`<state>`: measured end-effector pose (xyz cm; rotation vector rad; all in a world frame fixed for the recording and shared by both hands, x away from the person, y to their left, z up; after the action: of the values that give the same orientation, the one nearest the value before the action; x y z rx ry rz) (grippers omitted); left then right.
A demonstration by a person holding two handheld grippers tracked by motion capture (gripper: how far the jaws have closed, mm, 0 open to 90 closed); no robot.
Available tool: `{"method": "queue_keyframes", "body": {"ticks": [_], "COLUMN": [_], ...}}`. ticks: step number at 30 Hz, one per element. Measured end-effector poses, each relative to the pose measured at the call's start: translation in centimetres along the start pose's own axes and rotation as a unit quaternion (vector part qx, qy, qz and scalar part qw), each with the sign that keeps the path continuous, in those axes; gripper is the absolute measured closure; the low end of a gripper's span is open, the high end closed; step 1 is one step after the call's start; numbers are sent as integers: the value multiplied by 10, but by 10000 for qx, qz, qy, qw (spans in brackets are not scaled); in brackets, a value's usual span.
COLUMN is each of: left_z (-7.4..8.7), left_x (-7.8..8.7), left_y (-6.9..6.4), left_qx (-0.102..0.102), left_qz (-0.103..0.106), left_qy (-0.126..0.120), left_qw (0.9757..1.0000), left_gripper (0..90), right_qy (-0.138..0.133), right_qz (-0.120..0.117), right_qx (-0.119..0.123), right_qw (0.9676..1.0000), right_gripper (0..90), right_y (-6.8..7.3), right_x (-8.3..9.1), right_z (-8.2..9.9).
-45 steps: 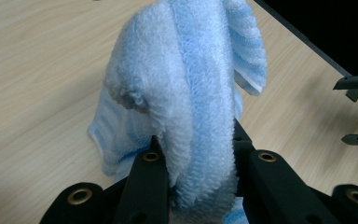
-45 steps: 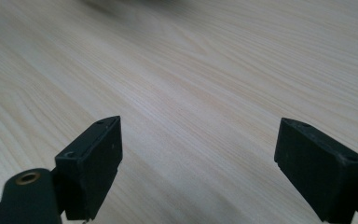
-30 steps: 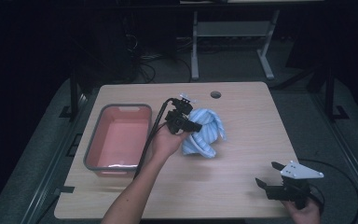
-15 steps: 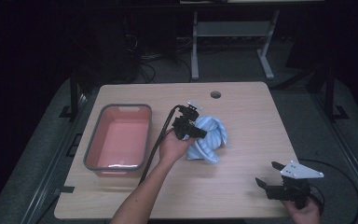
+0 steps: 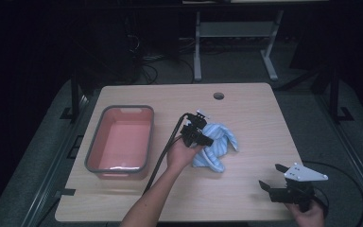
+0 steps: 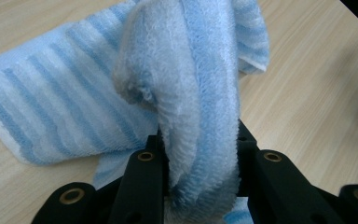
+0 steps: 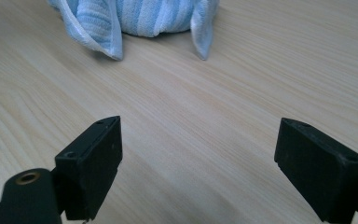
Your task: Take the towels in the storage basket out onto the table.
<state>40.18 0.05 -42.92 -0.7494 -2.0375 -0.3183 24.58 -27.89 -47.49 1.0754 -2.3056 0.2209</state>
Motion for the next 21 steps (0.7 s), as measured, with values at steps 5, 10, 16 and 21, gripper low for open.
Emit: {"method": "queue_keyframes", "body": {"ticks": [5,10,16,21], "left_z": [4,9,11,13], "left_x": [-3,-7,-7,-6], "left_y": [-2,-4,-5,-3], "left_qx": [53,53,28,70], "left_qz": [53,80,36,51], "left_qy": [-27,-13,-77,-125], "left_qw": [10000,10000,10000,9999], "left_gripper": [698,659,647,618], "right_qy": [-6,-19,-16,-12], "right_qz": [-4,-8,17,23], "right_qx": [24,13,35,5], "right_qw": [10000,10000,10000,10000], "right_gripper": [145,145,145,145], "right_y": [1,3,3,3], "right_x": [-1,-1,-1,-1], "right_z": [-1,-2,-2,-1]}}
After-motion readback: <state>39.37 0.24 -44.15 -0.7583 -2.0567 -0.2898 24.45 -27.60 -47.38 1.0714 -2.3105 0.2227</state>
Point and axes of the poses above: each handheld gripper's, and its own axes: x roughly backward along the jaws, z roughly out of its underside, y roughly to its left, the point moved 3 cm from there along -x, roughly forward along the jaws, and after that the axes turned 14 degrees about -z, right-handed, at the moved point
